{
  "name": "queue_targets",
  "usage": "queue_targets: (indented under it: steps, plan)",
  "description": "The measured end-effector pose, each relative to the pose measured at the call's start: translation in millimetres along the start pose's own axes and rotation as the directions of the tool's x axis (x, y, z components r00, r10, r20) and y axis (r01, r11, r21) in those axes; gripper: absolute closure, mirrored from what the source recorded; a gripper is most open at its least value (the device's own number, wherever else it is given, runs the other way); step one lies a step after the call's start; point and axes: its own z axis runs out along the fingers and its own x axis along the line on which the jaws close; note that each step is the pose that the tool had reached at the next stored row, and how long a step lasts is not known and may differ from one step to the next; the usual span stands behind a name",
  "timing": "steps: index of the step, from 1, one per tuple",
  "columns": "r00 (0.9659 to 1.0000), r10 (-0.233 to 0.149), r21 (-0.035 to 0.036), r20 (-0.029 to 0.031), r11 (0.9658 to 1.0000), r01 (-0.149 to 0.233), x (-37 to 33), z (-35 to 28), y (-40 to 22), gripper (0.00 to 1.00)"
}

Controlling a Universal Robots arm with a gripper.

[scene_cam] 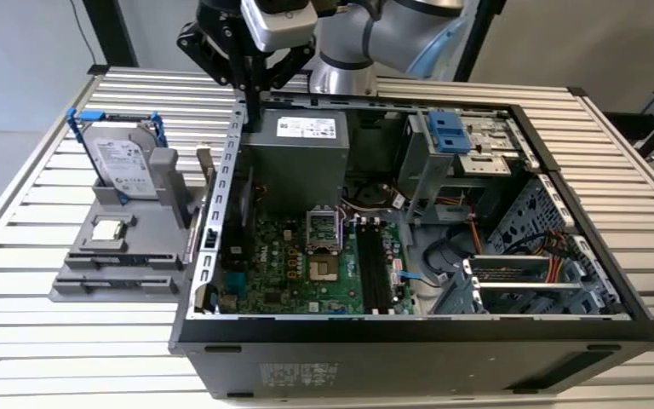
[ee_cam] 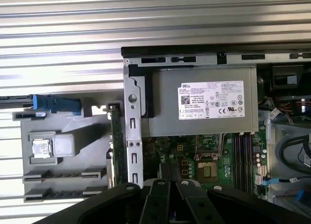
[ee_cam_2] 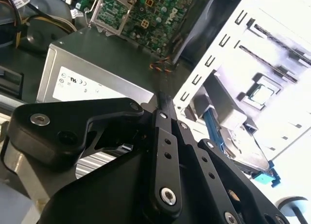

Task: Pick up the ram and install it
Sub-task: 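Reach for the ram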

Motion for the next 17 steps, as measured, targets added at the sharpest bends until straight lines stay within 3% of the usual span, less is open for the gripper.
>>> queue_targets:
  steps: [17]
  plan:
    - [1.0,0.0,-0.0001,0.0,1.0,0.0,31.2,-0.7,-3.2,1.0]
